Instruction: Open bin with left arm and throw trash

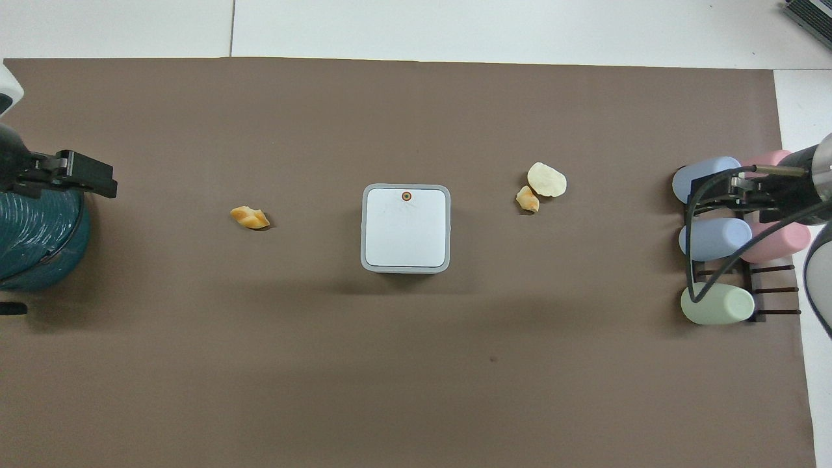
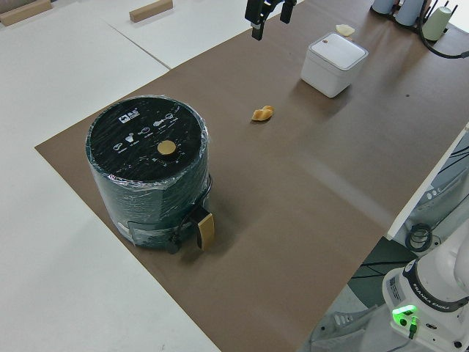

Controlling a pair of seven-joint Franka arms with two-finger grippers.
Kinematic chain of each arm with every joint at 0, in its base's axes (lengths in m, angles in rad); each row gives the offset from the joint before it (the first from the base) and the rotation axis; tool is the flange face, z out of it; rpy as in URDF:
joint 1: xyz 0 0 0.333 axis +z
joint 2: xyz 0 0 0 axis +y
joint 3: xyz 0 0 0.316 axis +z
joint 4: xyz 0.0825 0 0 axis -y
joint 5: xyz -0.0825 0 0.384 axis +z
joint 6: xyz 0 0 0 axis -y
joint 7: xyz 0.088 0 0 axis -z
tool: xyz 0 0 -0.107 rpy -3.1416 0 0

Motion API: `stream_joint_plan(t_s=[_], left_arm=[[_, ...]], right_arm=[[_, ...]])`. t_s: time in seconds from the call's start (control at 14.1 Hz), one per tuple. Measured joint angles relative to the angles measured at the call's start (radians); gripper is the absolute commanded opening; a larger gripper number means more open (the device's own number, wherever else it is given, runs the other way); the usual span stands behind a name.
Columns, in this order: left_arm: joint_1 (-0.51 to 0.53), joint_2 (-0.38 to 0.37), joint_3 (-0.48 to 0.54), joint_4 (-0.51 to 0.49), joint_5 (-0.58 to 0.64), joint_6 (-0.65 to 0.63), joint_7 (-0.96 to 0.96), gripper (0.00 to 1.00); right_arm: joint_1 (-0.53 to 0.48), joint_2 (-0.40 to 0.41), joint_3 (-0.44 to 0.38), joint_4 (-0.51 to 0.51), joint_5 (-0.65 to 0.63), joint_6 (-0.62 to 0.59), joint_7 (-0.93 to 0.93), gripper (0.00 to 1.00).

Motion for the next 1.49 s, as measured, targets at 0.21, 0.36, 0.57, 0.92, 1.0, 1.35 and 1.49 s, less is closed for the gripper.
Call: stream_joint_plan(t_s=[0.21, 0.36, 0.57, 0.92, 1.0, 1.35, 1.49], left_arm=[[0.001, 0.0, 0.002, 0.0, 0.0, 0.001, 0.0, 1.0], [0.001, 0.0, 0.003, -0.003, 0.0, 0.001, 0.0, 1.0], [0.001, 0.0, 0.003, -0.003, 0.0, 0.001, 0.0, 1.0], [-0.001, 0.0, -0.001, -0.006, 0.0, 0.002, 0.0, 1.0], [-0.003, -0.001, -0.004, -0.006, 0.0, 0.003, 0.0, 0.92], [-0.059, -0.009, -0.012, -0.038, 0.0, 0.003, -0.001, 0.01], [-0.088, -0.021, -0.014, -0.068, 0.0, 0.003, -0.015, 0.0]], right_arm=[[0.0, 0.0, 0.0, 0.0, 0.0, 0.0, 0.0, 1.0], [0.0, 0.0, 0.0, 0.0, 0.0, 0.0, 0.0, 1.0], [0.0, 0.0, 0.0, 0.0, 0.0, 0.0, 0.0, 1.0], [0.0, 0.0, 0.0, 0.0, 0.0, 0.0, 0.0, 1.0], [0.0, 0.0, 0.0, 0.0, 0.0, -0.001, 0.0, 1.0], [-0.001, 0.0, -0.002, -0.002, 0.0, -0.004, 0.0, 1.0], [-0.002, 0.0, -0.003, -0.002, 0.0, -0.004, 0.0, 1.0]])
